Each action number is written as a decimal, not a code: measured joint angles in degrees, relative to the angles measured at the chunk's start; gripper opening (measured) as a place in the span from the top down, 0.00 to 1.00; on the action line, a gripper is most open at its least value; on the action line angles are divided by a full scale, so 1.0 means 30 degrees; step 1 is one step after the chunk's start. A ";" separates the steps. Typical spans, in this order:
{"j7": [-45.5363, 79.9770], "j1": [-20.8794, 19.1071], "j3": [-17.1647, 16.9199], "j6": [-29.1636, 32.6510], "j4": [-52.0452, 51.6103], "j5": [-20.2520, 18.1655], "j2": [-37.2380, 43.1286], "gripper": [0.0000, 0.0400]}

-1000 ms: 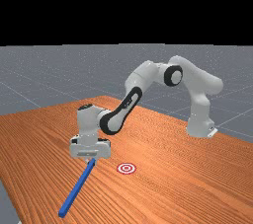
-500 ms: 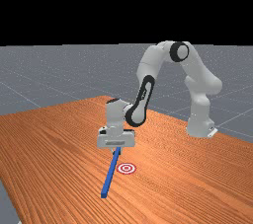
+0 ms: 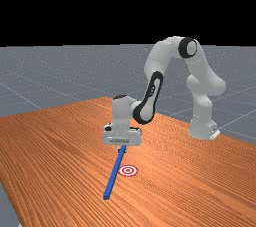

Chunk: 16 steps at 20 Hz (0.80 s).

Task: Pull the pivot to the target area

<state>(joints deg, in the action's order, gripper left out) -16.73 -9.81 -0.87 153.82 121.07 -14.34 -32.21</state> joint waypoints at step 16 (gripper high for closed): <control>0.0606 0.0486 0.0291 0.1301 0.2708 -0.0534 0.1225 0.76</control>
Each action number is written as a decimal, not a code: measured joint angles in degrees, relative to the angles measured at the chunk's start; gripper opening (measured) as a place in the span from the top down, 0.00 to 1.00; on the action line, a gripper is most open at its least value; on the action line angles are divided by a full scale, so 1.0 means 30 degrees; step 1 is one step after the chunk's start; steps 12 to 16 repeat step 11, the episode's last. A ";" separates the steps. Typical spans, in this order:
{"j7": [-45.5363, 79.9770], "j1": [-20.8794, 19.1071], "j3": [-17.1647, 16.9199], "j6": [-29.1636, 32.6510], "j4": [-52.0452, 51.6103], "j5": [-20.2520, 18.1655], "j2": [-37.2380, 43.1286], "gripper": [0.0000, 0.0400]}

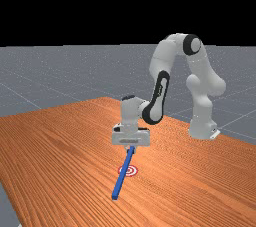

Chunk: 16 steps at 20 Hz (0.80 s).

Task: Pull the pivot to the target area

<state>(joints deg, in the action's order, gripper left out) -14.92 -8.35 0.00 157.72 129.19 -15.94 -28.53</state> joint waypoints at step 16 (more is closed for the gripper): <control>-0.0841 -0.0378 -0.0161 -0.1023 -0.0116 0.0565 0.0241 0.49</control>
